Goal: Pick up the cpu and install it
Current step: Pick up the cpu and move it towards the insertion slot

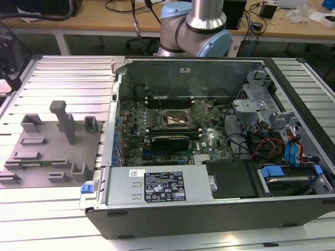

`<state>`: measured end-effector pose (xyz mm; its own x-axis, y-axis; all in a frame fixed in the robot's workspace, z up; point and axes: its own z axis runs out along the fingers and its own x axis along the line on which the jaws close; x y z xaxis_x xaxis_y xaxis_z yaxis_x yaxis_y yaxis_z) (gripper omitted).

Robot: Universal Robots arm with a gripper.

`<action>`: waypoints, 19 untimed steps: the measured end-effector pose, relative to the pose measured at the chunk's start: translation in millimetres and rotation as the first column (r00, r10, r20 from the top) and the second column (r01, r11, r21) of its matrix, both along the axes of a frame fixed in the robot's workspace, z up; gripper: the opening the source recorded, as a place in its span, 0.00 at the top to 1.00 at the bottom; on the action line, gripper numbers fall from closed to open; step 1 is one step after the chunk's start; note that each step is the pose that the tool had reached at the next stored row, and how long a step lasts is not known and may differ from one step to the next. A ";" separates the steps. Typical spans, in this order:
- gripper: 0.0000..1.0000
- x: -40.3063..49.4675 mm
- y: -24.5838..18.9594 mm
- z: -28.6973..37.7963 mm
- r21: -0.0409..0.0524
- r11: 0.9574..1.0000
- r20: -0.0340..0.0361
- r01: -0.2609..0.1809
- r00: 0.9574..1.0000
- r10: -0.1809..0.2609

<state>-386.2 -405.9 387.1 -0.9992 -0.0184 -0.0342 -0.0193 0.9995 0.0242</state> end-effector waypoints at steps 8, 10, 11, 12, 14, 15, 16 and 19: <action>0.45 17.4 0.0 0.0 0.000 1.000 0.000 0.000 1.000 0.000; 0.45 21.4 0.0 0.0 0.000 1.000 0.000 0.000 1.000 0.000; 0.45 23.6 0.0 0.0 0.000 1.000 0.000 0.000 1.000 0.000; 0.45 27.3 0.0 0.0 0.000 1.000 0.000 0.000 1.000 0.000; 0.45 32.5 0.0 0.1 0.000 1.000 0.000 0.000 1.000 0.000; 0.45 37.7 0.0 0.0 0.000 1.000 0.000 0.000 1.000 0.000; 0.45 41.7 0.0 0.0 0.000 1.000 0.000 0.000 1.000 0.000; 0.45 55.8 0.0 0.0 0.000 1.000 0.000 0.000 1.000 0.000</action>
